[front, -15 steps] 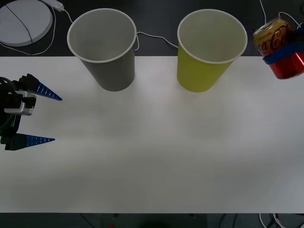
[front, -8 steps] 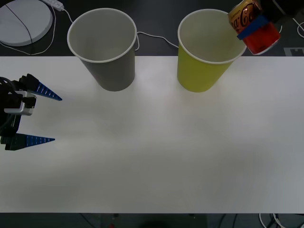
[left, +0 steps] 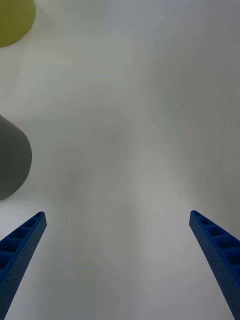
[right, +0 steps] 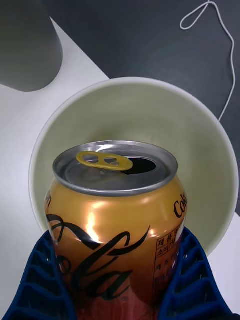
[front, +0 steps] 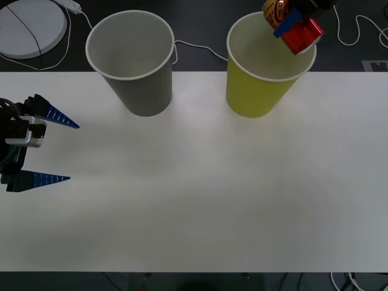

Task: Put the can into the green bin and the plastic bottle into the gray bin

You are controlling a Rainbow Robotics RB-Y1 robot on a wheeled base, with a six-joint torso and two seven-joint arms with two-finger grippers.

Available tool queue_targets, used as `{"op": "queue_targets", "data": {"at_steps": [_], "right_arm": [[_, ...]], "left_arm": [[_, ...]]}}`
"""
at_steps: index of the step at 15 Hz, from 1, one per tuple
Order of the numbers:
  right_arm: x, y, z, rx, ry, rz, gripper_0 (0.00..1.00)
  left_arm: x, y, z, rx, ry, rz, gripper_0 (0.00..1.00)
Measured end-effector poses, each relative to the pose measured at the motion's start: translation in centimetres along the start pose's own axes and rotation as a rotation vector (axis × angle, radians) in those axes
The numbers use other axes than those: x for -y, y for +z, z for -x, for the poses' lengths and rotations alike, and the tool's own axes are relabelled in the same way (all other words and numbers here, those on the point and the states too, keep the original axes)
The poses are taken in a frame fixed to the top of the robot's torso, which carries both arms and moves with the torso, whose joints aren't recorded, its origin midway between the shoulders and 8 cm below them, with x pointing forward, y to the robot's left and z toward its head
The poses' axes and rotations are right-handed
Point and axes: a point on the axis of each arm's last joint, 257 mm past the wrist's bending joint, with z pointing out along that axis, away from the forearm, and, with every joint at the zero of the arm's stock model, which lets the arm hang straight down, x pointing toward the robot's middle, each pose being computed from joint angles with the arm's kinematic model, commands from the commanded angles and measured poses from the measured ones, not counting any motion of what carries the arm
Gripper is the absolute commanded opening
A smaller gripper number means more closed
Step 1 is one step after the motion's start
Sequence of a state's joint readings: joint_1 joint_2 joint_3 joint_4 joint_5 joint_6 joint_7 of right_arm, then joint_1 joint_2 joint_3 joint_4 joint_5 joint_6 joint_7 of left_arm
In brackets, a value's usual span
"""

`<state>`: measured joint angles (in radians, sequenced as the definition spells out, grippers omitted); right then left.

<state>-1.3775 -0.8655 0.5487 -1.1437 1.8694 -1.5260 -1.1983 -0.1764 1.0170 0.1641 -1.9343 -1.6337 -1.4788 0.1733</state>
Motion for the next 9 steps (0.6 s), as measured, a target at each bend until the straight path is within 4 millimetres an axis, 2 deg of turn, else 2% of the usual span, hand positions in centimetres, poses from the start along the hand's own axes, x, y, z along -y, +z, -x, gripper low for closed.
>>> {"op": "queue_targets", "data": {"at_steps": [2,3,4,5,6,7,9], "right_arm": [[-0.03,0.21,0.63,0.006,-0.012,-0.002,0.00],[-0.12,0.20,0.85,0.008,-0.019,-0.002,0.09],[-0.17,0.20,0.90,0.007,-0.030,-0.002,0.31],[-0.17,0.16,0.96,0.009,-0.045,-0.002,0.67],[-0.15,0.14,1.00,0.010,-0.059,-0.003,0.90],[-0.13,0.16,0.97,0.009,-0.066,-0.004,1.00],[-0.28,0.14,1.05,0.012,-0.071,0.001,1.00]], "left_arm": [[0.00,0.00,0.00,0.000,0.000,0.000,1.00],[0.00,0.00,0.00,0.000,0.000,0.000,1.00],[0.00,0.00,0.00,0.000,0.000,0.000,1.00],[0.00,0.00,0.00,0.000,0.000,0.000,1.00],[0.00,0.00,0.00,0.000,0.000,0.000,1.00],[0.00,0.00,0.00,0.000,0.000,0.000,1.00],[0.00,0.00,0.00,0.000,0.000,0.000,1.00]]}}
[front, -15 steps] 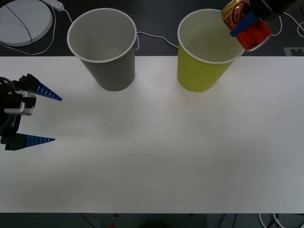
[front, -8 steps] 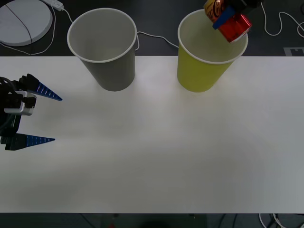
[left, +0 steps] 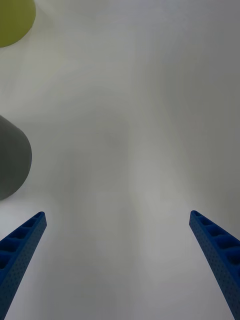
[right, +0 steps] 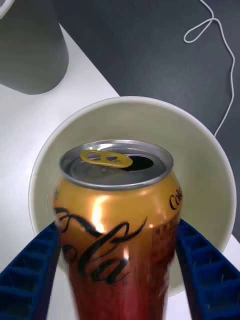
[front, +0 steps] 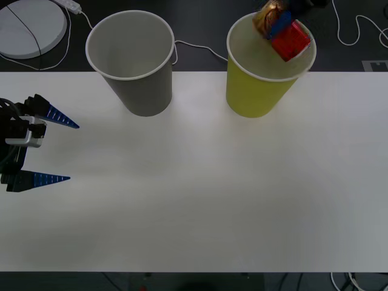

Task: Put the can into the green bin and the plastic bottle into the gray bin

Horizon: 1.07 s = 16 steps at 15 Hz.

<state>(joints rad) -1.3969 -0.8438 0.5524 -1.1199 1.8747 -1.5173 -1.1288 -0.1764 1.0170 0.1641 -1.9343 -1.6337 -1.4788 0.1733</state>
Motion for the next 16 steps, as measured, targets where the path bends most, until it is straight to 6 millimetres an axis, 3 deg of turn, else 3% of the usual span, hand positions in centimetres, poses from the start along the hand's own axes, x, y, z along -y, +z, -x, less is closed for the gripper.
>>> {"op": "queue_targets", "data": {"at_steps": [4,10,16], "right_arm": [[0.2,-1.0,-0.2,0.004,-0.016,-0.005,1.00],[0.7,-6.6,-0.9,0.111,-0.082,0.064,1.00],[-0.1,-9.8,-5.0,0.239,-0.199,0.146,1.00]], "left_arm": [[0.0,0.0,0.0,0.000,0.000,0.000,1.00],[0.0,0.0,0.0,0.000,0.000,0.000,1.00],[0.0,0.0,0.0,0.000,0.000,0.000,1.00]]}}
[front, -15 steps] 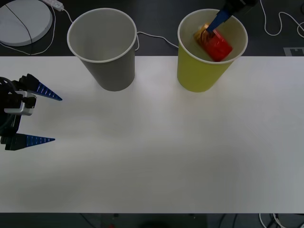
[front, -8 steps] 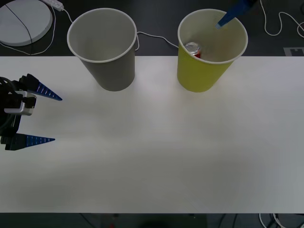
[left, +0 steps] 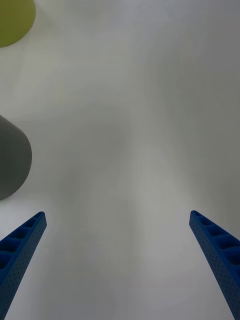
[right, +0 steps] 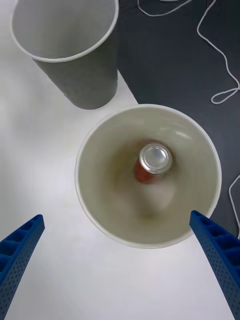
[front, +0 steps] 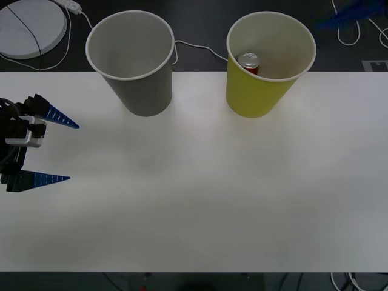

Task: Put the can into the green bin and the plastic bottle into the gray bin

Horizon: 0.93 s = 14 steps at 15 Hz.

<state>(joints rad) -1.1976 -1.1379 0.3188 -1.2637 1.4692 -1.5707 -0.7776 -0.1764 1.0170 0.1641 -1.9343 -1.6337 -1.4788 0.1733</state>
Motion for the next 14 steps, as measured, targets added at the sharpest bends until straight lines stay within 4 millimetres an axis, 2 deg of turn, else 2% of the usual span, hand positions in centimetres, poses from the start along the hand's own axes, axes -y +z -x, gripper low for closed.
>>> {"op": "queue_targets", "data": {"at_steps": [6,8,14], "right_arm": [[-3.1,-2.5,-4.7,0.100,-0.142,0.025,1.00],[-4.2,-2.9,-6.1,0.118,-0.192,0.035,1.00],[-7.8,-3.2,-11.8,0.106,-0.326,0.028,1.00]], "left_arm": [[0.0,0.0,0.0,0.000,0.000,0.000,1.00],[0.0,0.0,0.0,0.000,0.000,0.000,1.00],[0.0,0.0,0.0,0.000,0.000,0.000,1.00]]}}
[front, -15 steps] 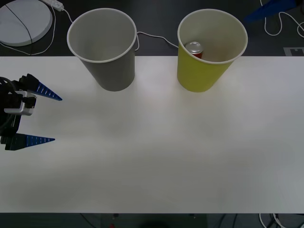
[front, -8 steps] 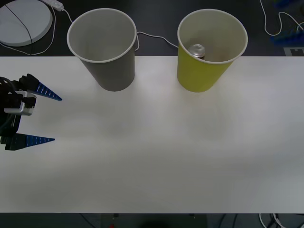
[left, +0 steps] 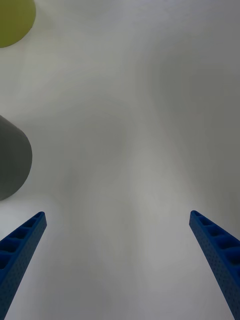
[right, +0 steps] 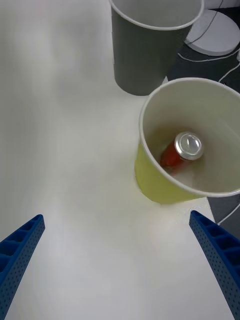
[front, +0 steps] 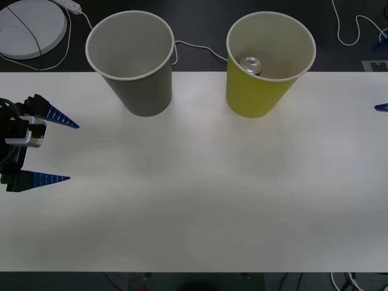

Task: Put the can into the green bin and the plastic bottle into the gray bin

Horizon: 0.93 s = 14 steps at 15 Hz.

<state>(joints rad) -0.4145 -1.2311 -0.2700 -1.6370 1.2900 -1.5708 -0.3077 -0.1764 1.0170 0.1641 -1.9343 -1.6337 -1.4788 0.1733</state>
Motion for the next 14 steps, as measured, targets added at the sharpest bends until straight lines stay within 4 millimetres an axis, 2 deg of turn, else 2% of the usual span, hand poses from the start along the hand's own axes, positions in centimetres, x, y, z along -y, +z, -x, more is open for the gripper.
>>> {"op": "queue_targets", "data": {"at_steps": [6,14], "right_arm": [[-5.0,0.3,-4.4,-0.016,-0.050,0.025,1.00],[-10.4,2.0,-6.9,0.001,-0.030,0.030,1.00]], "left_arm": [[0.0,0.0,0.0,0.000,0.000,0.000,1.00],[0.0,0.0,0.0,0.000,0.000,0.000,1.00]]}}
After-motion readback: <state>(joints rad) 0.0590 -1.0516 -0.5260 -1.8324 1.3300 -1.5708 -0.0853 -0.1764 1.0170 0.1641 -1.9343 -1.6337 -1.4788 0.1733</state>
